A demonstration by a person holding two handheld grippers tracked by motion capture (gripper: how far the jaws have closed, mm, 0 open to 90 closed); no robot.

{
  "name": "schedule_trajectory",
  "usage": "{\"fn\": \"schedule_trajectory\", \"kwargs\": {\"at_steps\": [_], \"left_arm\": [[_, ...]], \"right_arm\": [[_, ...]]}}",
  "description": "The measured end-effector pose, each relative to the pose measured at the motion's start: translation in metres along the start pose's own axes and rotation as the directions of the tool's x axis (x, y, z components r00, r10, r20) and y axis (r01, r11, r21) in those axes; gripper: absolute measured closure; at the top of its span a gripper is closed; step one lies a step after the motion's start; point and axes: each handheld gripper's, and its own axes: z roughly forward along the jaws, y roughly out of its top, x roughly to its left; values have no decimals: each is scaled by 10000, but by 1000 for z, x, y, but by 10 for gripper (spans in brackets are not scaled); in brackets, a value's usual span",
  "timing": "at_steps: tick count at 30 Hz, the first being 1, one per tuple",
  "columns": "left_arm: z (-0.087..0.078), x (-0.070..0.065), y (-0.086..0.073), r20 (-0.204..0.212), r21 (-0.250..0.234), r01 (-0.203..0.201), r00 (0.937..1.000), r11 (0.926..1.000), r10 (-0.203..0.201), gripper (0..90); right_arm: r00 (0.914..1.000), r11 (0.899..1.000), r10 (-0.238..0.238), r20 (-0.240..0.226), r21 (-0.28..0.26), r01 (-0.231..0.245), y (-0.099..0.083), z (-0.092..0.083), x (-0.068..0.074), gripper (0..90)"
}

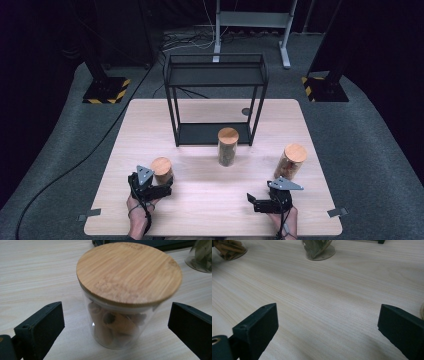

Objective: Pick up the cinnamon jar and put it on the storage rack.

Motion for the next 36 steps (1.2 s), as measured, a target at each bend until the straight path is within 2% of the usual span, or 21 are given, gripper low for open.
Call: {"fn": "schedule_trajectory", "kwargs": {"at_steps": [8,13,22,32,33,34,35,36], "left_arm": [[8,0,4,-14,-51,-1,10000,10000,1,0],[13,-1,5,113,-138,-11,9999,9999,12,0],[20,-2,7,245,-258,186,9995,9995,-180,0],[22,-3,7,45,-323,92,9999,9994,-90,0],[22,-2,7,159,-308,90,9998,9995,-85,7],[22,-2,7,159,-308,90,9998,9995,-85,61],[22,-2,6,287,-285,106,9995,9995,-98,61],[22,-2,6,287,-274,104,9995,9996,-96,131]], "right_arm": [[10000,10000,30,-31,18,-30,0,0,0,25],[9999,9999,105,-96,-83,-106,0,-1,-2,26],[9999,9999,108,-116,-16,-109,0,0,-2,25],[9999,9999,97,-98,-68,-98,0,-1,-2,25],[9999,9999,101,-101,-67,-102,0,-1,-2,25],[9999,9999,101,-101,-67,-102,0,-1,-2,25],[9999,9999,102,-127,-78,-103,0,-1,-2,25],[9998,9999,100,-142,-86,-101,0,-1,-2,25]]}}
